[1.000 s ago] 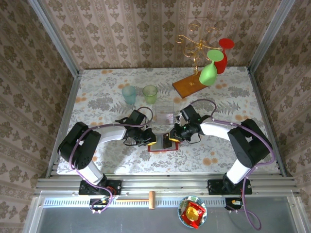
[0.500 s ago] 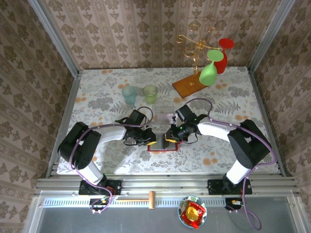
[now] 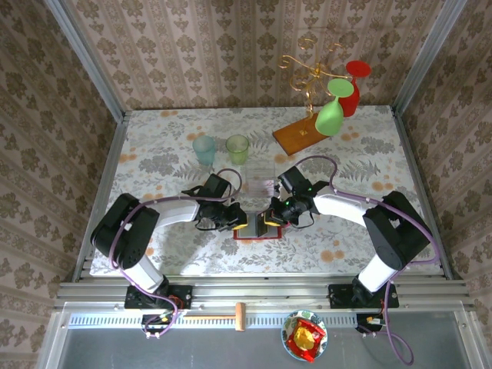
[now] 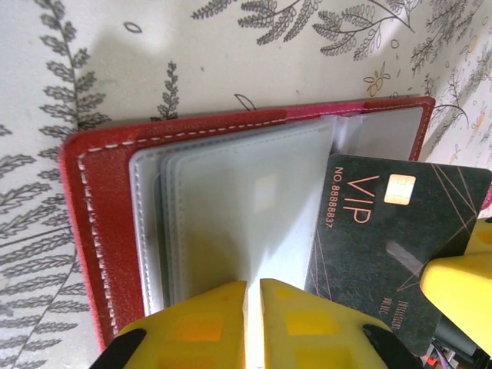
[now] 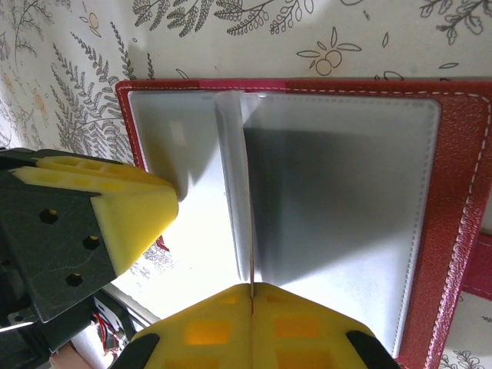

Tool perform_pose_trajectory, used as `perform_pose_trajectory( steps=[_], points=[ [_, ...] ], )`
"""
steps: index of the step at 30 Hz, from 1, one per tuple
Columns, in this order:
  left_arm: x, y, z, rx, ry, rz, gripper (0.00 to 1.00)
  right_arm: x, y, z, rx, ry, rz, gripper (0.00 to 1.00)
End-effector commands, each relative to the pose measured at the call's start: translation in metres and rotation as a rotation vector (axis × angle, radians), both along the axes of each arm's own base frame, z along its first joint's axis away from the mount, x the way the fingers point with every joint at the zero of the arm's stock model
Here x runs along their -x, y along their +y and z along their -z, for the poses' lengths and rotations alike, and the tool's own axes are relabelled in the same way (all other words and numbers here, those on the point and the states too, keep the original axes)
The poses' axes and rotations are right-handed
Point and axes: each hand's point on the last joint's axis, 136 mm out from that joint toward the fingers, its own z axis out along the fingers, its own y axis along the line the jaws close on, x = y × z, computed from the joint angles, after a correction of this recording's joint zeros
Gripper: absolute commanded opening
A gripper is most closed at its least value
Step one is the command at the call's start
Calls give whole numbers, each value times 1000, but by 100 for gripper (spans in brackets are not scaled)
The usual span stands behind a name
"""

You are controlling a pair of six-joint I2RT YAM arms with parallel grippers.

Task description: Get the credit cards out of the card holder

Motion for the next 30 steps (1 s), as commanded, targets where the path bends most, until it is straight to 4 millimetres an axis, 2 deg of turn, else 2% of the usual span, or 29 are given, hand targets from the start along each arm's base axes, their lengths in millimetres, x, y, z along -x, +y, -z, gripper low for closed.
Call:
perform_pose_trajectory(
  steps=[1,7,13,16,22,26,30],
  points=[
    [-1,1,-13,18,-14,-6,14,-4,-1,-17,16,-44,-6,6],
    [-13,-2,-33,47,-64,-22,17,-13,-4,-33,54,-105,-87,4],
    [-36,7,-54,85,-129,-60,20,-23,-4,-58,78,-257,-308,0],
    [-48,16,-62,93,-157,-87,21,-32,-12,-69,152,-358,-425,0],
    [-71,43,-71,96,-194,-164,22,-37,-22,-86,256,-553,-779,0],
    [-83,59,-76,101,-211,-207,22,-51,-28,-98,345,-673,-968,0],
    [-92,67,-81,110,-223,-232,22,-69,-34,-98,441,-685,-1123,0]
  ],
)
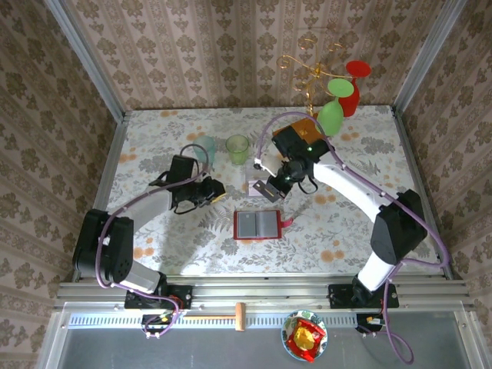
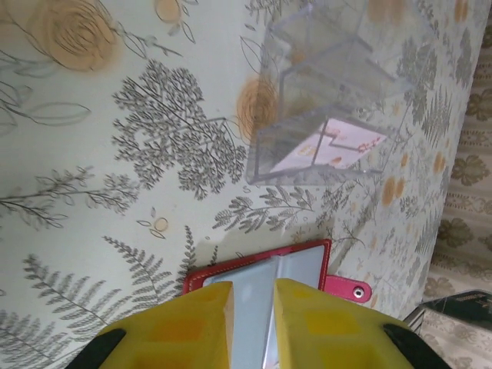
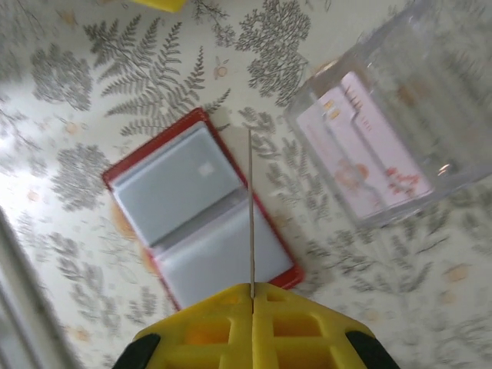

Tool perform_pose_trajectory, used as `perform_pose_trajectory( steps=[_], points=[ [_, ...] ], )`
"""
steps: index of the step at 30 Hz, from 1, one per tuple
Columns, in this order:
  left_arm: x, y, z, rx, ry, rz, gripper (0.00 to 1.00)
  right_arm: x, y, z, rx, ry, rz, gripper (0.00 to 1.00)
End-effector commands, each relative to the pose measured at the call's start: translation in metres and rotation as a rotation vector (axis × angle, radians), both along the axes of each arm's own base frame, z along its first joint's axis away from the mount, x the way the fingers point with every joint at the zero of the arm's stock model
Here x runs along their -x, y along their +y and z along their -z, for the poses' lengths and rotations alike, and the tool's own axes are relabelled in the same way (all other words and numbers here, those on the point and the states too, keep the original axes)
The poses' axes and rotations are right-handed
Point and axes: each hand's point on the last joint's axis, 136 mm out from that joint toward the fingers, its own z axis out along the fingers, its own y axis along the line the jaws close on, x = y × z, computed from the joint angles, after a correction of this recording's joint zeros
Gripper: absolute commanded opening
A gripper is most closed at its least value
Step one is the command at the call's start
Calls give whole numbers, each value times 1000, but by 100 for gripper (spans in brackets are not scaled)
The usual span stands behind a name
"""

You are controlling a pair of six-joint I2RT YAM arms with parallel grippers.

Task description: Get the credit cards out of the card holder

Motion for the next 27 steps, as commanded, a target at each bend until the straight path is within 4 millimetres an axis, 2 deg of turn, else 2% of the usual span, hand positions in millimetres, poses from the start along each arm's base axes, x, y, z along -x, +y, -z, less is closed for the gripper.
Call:
perform_pose_trajectory(
  steps=[1,15,21,27],
  points=[
    [-6,0,-19,21,-45,21,22,-10,-18,8,190,-56,-196,0],
    [-5,18,-23,13,-63,-57,23,-63,-1,10,294,-26,-397,0],
    [-7,20,-25,16,-67,-71,23,-80,3,20,311,5,-423,0],
    [-5,24,-23,14,-62,-85,23,-87,3,37,328,34,-441,0]
  ],
)
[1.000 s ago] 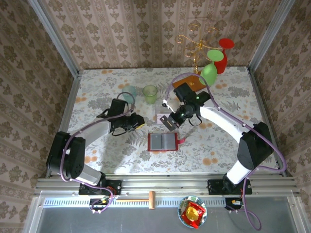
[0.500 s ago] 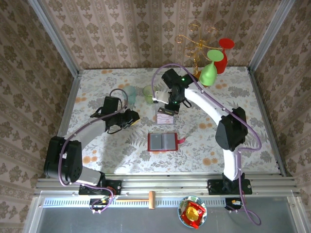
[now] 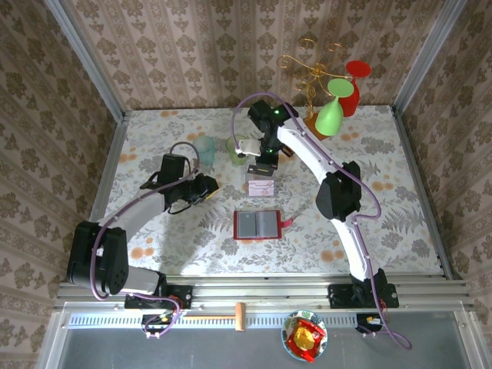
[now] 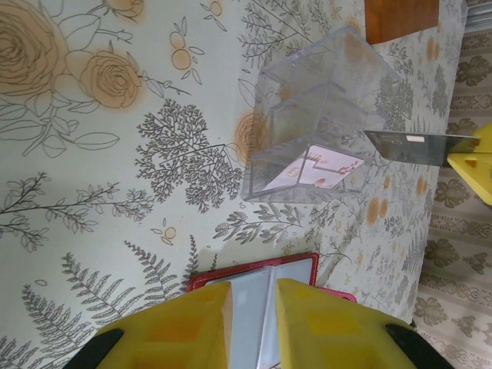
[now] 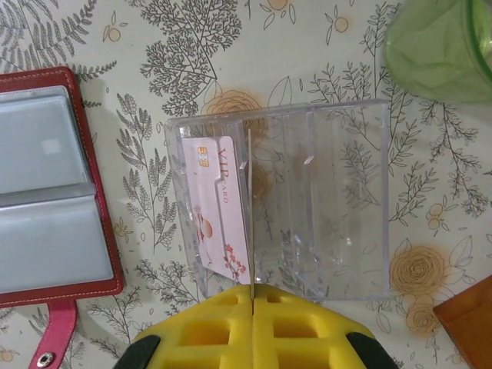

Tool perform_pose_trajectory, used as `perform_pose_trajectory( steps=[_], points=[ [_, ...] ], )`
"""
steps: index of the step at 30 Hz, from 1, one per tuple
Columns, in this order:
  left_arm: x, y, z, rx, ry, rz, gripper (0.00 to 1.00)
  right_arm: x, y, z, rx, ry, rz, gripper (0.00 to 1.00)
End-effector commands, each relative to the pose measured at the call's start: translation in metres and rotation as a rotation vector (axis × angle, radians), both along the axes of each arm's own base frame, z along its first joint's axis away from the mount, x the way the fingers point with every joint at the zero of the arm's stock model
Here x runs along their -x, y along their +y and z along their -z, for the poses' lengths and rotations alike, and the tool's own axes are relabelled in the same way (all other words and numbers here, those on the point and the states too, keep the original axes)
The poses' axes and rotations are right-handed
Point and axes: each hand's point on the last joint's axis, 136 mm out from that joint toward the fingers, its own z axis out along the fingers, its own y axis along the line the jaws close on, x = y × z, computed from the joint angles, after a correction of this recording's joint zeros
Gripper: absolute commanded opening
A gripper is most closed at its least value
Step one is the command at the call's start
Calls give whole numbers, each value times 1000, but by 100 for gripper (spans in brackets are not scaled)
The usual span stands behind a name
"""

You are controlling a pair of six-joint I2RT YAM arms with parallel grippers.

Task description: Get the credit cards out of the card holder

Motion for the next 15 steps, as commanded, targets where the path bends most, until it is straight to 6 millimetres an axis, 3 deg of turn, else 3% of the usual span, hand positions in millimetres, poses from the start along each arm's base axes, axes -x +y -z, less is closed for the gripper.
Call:
perform_pose_trajectory(
  steps=[1,11,15],
  points=[
    [-1,5,-4,6,-15,-24,23,7,-11,11,57,53,-30,0],
    [1,9,-1,10,-10,-37,23,16,-6,33,50,142,-46,0],
    [0,9,-4,13,-15,-37,23,15,-7,28,53,138,-40,0]
  ],
)
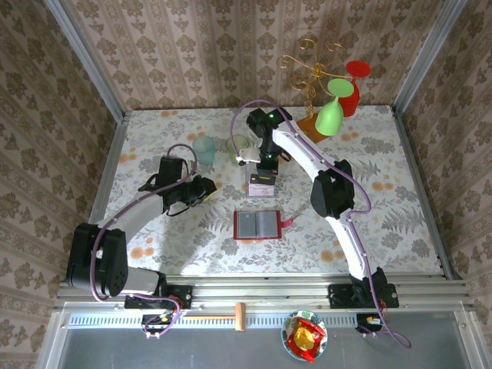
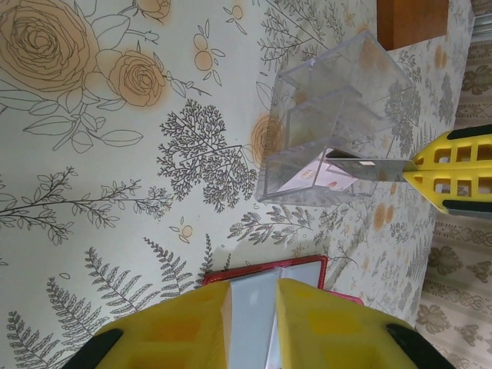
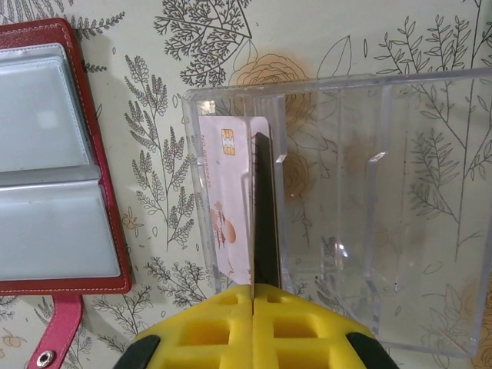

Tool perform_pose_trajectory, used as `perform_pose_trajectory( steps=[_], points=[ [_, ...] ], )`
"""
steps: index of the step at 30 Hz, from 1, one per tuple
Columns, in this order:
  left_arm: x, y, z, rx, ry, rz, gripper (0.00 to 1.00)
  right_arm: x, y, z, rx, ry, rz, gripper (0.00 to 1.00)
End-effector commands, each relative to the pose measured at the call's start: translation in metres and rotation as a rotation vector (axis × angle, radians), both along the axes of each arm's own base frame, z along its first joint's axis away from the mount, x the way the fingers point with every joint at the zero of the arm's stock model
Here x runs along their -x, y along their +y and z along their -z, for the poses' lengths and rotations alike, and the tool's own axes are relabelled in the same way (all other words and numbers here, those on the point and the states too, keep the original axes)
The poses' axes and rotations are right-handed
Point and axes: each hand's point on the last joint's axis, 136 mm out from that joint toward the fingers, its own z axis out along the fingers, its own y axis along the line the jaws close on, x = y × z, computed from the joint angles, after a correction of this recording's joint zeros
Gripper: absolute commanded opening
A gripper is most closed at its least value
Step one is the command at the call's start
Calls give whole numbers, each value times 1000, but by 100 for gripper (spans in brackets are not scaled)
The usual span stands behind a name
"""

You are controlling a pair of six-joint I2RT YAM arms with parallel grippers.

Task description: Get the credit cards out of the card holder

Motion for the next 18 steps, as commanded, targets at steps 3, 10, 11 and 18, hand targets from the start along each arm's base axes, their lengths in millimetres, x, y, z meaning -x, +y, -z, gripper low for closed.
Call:
perform_pose_trajectory(
  steps=[3,10,11,18],
  points=[
    [-3,3,-9,17,-21,-18,23,4,-2,-23,-16,-5,-13,0],
    [-5,2,-8,24,-17,-17,23,-7,-2,-48,-31,-102,-9,0],
    [-4,2,-7,23,-15,-16,23,-10,-3,-47,-27,-111,-9,0],
    [-4,1,-9,26,-18,-15,23,-27,-3,-28,2,-139,-14,0]
  ],
)
